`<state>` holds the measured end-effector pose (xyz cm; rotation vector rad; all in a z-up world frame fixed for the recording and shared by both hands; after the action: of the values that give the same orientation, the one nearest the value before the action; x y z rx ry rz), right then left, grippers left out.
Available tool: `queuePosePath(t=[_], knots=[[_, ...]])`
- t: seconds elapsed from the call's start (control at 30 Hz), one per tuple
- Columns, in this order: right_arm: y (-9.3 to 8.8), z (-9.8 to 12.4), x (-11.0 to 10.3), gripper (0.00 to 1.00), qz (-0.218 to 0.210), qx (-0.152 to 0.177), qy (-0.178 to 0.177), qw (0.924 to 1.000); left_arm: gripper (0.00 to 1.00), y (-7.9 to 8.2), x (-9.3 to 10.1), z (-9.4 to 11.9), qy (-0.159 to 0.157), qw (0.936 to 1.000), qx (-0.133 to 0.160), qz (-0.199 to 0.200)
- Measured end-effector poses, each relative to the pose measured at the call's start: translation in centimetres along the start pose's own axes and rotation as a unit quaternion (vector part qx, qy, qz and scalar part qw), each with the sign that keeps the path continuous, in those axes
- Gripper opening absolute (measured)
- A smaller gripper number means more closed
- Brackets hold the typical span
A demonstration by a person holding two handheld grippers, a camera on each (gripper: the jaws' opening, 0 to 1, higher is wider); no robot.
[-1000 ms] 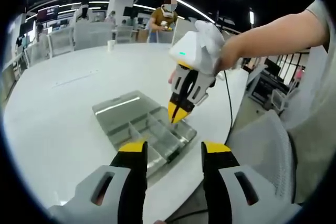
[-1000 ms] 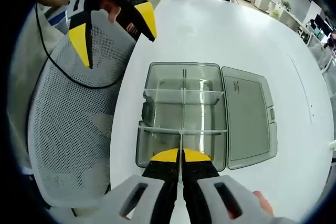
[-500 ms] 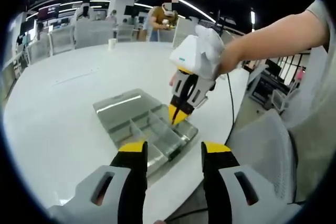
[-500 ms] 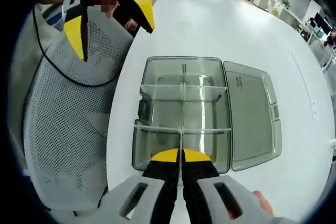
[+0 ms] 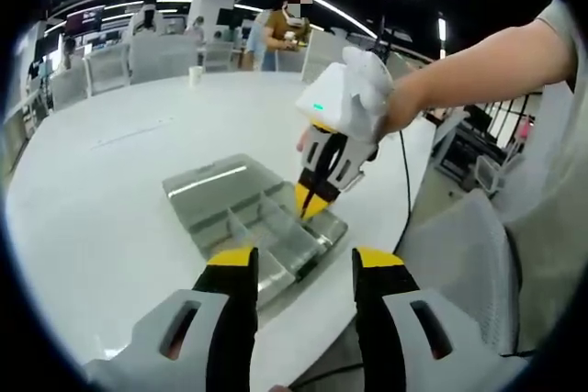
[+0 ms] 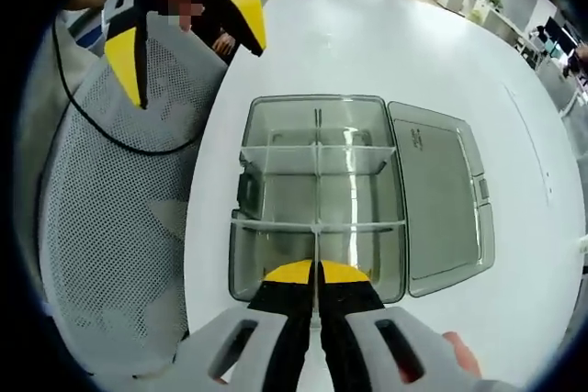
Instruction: Insert the divider into the dual guide fixture by aligning both edges with the guide slots and pushing it downward to the bottom, including one-sided entry, uneven engagement, binding, and posture correction.
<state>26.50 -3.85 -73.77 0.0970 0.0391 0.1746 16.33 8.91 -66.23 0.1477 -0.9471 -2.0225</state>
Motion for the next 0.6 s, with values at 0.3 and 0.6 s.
queuePosePath(t=[0.3,0.6], knots=[[-0.20,0.05,-0.40,0.00,-0.009,-0.004,-0.003,0.9999,0.39,-0.14,0.12,0.32,0.002,1.0000,-0.005,-0.002],[-0.83,0.71,-0.71,0.05,-0.034,0.014,-0.010,0.9993,0.40,-0.10,0.14,0.53,0.002,1.0000,-0.005,-0.007]])
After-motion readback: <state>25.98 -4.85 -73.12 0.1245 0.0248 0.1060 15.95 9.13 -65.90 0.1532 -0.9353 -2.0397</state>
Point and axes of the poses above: the point that each gripper's makers call its tool centre point, and the gripper's own axes: z roughly backward along the fingers, x roughly to its right, y roughly out of its top, the point moved 6 cm from there along z, roughly backward along the fingers, and after that the axes turned 14 degrees about -x, right-handed, at the moved point
